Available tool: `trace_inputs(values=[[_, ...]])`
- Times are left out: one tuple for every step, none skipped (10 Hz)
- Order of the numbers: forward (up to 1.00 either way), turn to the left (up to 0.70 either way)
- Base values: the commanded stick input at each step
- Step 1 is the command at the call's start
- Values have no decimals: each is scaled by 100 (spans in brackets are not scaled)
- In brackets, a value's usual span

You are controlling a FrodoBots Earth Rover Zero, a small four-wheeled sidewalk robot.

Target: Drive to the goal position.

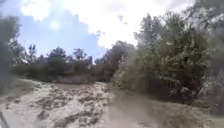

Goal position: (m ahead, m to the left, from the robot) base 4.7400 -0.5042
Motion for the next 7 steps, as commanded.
trace_inputs(values=[[85, 0], [85, 0], [85, 0], [85, 0], [85, 0], [85, 0], [85, 0]])
